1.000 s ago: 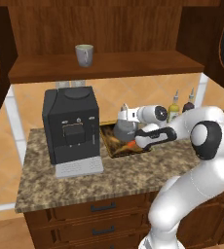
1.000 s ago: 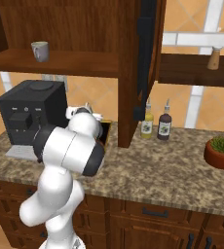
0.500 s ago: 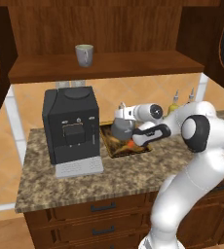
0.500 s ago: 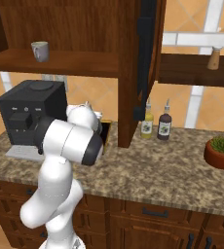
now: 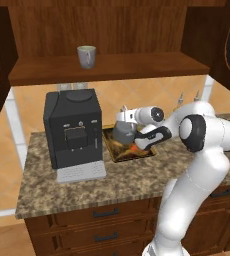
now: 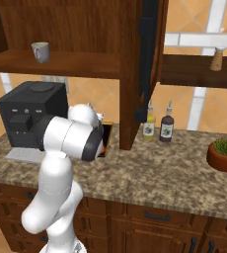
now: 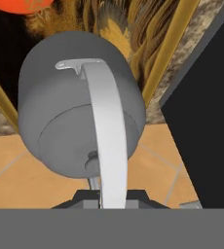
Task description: Pick the kettle from the counter and place it on the tray. Then pick the mug from the cabinet and place it on the tray. Then close the cabinet doors.
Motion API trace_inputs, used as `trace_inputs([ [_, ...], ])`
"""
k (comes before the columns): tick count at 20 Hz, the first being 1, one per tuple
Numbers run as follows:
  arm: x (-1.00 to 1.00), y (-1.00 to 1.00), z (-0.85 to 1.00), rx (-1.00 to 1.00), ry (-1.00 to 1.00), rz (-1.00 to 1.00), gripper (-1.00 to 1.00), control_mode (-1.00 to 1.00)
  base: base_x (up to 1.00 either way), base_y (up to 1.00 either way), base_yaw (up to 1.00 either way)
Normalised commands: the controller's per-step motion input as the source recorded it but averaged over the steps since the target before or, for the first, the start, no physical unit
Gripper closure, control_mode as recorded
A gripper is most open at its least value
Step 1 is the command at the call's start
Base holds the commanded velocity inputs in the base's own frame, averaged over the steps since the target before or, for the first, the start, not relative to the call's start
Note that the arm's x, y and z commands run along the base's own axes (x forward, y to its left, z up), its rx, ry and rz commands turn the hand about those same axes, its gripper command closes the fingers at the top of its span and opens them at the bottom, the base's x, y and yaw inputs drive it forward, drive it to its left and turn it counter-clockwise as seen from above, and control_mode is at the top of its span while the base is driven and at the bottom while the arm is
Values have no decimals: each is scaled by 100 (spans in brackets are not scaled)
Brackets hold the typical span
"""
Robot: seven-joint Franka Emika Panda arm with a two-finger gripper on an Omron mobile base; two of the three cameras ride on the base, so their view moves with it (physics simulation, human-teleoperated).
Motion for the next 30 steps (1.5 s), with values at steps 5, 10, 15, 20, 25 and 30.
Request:
trace_inputs([
  [5,13,0,-11,-1,0,0,100,-100,0,0,0],
  [10,18,0,-7,-1,0,0,100,-100,0,0,0],
  [15,2,-5,-12,-4,0,0,100,-100,0,0,0],
  [20,0,-8,-8,-2,0,0,-100,-100,0,0,0],
  [25,-2,0,0,0,0,0,-100,-100,0,0,0],
  [30,-8,3,15,0,0,0,-100,-100,0,0,0],
])
